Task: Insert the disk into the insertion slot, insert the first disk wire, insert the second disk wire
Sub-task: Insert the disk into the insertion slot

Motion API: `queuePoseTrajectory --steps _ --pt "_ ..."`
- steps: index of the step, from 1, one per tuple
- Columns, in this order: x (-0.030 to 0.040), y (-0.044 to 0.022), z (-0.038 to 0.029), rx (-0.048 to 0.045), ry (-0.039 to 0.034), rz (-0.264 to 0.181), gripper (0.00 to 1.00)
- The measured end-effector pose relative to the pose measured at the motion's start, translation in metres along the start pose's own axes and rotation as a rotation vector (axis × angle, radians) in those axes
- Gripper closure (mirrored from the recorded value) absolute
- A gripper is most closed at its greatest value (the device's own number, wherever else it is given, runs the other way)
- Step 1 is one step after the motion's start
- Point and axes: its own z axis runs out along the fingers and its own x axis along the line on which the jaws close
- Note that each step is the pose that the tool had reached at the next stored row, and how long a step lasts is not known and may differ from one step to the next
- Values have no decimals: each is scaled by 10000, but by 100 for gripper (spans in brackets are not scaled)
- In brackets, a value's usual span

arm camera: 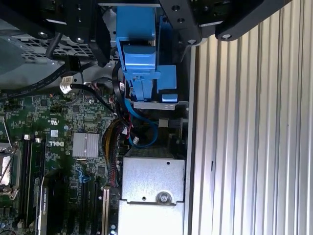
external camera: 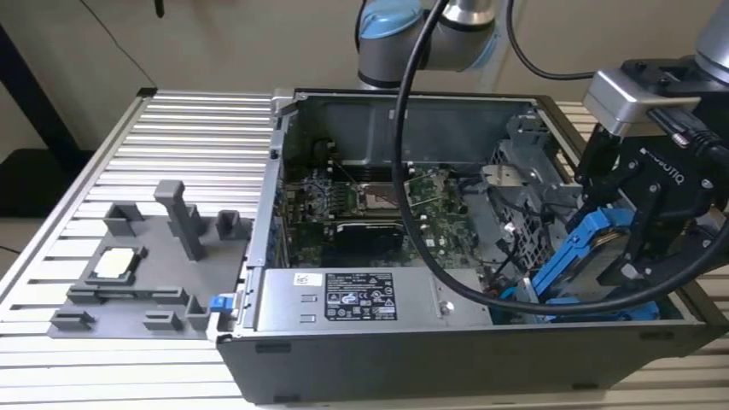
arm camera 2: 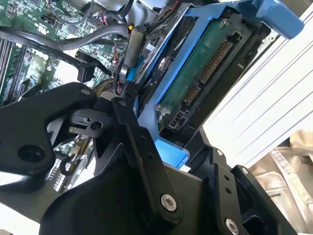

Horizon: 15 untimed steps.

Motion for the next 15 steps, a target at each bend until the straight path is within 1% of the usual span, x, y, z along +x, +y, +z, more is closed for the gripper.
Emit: queuePoseTrajectory --steps 1,2,3,7,9,10,11,12,14,15 --pt "1 1 -27 0 -14 1 37" --pt "1 2 -38 1 -47 0 37" --pt "1 2 -38 7 -173 -5 37" --pt "0 10 -37 44 -892 -34 37" --pt "-1 11 -32 59 -1225 -47 37" --pt "-1 12 -33 65 -1369 -51 37" --pt "0 13 -33 69 -1442 -53 37" --pt "8 13 -31 70 -1455 -54 37" --pt "17 13 -39 67 -1451 -55 37" --pt "17 14 -71 61 -1439 -54 37"
